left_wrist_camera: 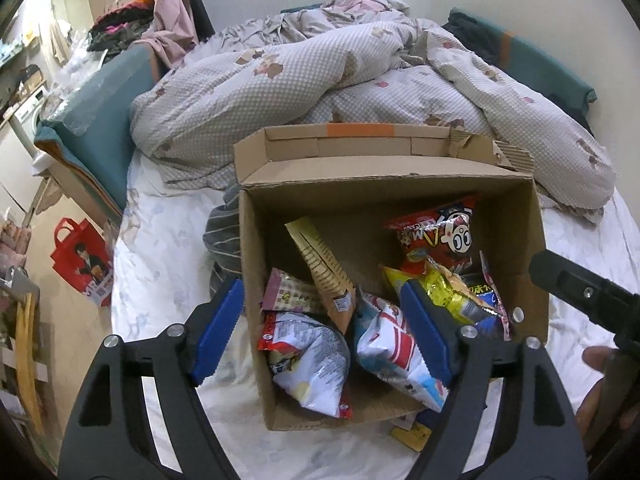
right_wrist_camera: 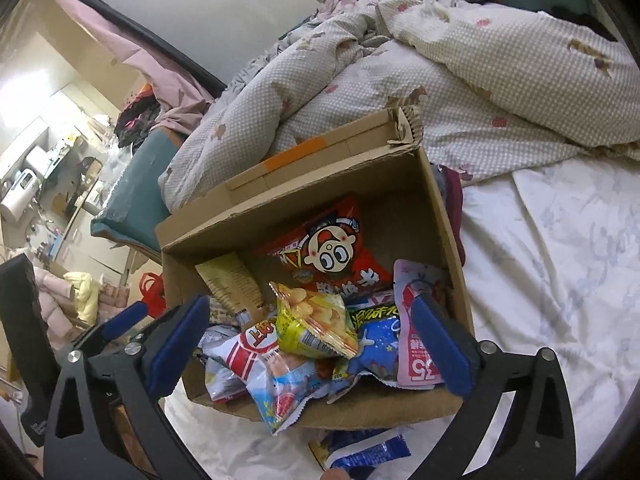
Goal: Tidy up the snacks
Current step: 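Withdraw both tools from the box toward the remaining snacks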
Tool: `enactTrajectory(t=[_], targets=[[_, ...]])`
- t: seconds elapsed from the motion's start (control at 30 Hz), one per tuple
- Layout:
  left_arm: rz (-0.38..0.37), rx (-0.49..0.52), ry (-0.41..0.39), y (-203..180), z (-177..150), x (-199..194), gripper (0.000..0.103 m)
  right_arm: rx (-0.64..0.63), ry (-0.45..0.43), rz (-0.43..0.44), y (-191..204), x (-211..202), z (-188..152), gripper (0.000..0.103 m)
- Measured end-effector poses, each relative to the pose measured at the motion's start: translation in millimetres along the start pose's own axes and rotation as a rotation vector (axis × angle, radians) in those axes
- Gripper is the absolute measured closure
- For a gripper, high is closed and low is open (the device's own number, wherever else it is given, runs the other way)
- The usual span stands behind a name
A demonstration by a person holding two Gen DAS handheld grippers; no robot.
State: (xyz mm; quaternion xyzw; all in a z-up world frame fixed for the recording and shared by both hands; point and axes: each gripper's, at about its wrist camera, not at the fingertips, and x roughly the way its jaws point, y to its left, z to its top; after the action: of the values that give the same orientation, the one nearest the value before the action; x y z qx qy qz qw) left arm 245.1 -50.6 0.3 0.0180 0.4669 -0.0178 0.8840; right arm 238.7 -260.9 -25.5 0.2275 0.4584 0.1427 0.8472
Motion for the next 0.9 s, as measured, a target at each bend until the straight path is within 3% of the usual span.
enactTrajectory(t=[0.2, 0.77, 0.83, 0.9], targets=[[-0.028, -0.034, -0.016, 11.0, -6.7, -15.1, 0.025, -0.002, 0.014, 0.036, 4.5, -10.2, -8.7, 0.000], [-0.026, -0.093, -0.093, 45.4, -51.6, -67.9, 0.025, -0.040, 0.014, 0.008, 17.2, -40.4, -52.1, 0.000], [-0.029, -0.110, -0.096, 49.9, -58.1, -72.6, 0.009, -0.034, 0.014, 0.006, 16.0, -44.8, -57.3, 0.000], [-0.054, -0.127, -0.094, 52.9, -66.7, -75.4, 0.005, -0.022, 0.014, 0.008, 13.4, -50.1, -63.1, 0.000]])
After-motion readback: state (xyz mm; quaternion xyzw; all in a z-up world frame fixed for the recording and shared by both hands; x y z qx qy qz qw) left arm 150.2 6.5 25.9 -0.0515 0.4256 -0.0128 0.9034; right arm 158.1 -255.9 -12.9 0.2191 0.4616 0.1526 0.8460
